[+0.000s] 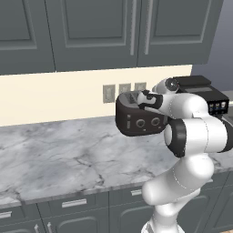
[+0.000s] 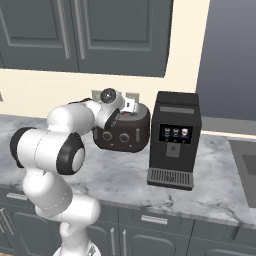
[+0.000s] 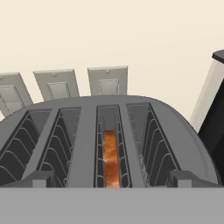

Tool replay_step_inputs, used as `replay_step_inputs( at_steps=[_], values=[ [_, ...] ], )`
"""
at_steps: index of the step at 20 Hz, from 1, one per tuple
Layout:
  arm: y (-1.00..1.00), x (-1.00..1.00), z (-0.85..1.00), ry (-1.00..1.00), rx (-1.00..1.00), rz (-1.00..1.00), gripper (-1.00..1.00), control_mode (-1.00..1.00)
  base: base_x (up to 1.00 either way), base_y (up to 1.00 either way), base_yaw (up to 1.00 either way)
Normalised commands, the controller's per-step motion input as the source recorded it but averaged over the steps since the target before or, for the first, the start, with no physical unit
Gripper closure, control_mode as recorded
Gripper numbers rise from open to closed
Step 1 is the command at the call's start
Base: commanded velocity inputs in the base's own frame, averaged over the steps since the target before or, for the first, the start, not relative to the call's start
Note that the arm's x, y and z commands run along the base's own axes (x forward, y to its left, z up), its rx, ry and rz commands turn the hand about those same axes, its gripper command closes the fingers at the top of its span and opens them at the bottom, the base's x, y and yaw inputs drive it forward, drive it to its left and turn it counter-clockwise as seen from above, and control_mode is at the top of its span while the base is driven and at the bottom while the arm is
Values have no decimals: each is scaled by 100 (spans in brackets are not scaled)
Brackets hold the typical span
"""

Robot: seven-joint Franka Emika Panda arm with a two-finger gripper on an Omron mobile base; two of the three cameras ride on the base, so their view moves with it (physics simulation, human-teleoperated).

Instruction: Start the toaster. Once the lever pops up, take the bread to the plate on the dining counter.

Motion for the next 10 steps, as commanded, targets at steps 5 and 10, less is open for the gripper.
replay_step_inputs(
  at_steps=[5,10],
  values=[
    [0,0,0,0,0,0,-100,-100,0,0,0],
    [0,0,0,0,0,0,-100,-100,0,0,0]
  ],
)
